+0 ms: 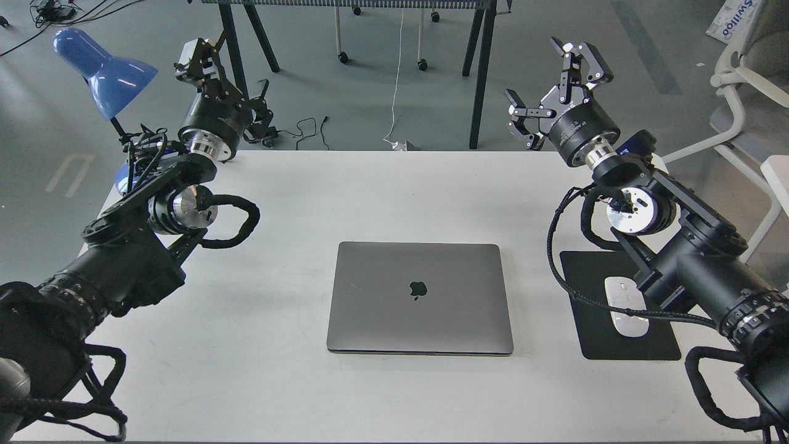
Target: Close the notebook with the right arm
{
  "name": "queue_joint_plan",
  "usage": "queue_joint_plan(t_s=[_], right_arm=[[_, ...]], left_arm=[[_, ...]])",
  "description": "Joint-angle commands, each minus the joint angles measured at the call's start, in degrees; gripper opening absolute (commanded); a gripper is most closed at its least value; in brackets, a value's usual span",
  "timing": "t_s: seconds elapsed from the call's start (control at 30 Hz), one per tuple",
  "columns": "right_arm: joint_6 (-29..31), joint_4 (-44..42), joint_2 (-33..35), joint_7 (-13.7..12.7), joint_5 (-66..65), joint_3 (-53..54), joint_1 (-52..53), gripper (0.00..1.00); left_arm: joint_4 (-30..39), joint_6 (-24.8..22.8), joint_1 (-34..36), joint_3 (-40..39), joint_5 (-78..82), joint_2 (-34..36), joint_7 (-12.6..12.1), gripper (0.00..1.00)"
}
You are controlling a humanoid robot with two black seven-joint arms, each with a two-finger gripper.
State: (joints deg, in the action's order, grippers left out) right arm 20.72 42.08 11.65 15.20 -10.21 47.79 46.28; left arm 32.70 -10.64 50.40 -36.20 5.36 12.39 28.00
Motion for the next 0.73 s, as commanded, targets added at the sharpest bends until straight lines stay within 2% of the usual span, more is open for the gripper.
queue_joint_plan(t_s=[0.0, 0.2, 0.4, 0.7], right_arm=[[-0.42, 2.04, 0.83, -0.08, -0.07, 0.02, -0.49, 1.00], [-1.38, 3.18, 1.10, -0.43, -0.24, -0.16, -0.84, 1.00], [-3.93, 11.09, 7.42, -0.35, -0.24, -5.34, -0.84, 1.00], [-5.43, 10.74, 7.52, -0.17, -0.33, -5.43, -0.75, 1.00]], left_arm=[[0.00, 0.00, 0.05, -0.01, 0.00, 0.00, 0.00, 1.00], [0.00, 0.00, -0.04, -0.01, 0.00, 0.00, 0.00, 1.00], [0.00, 0.00, -0.04, -0.01, 0.00, 0.00, 0.00, 1.00], [0.00, 0.00, -0.04, -0.01, 0.00, 0.00, 0.00, 1.00]])
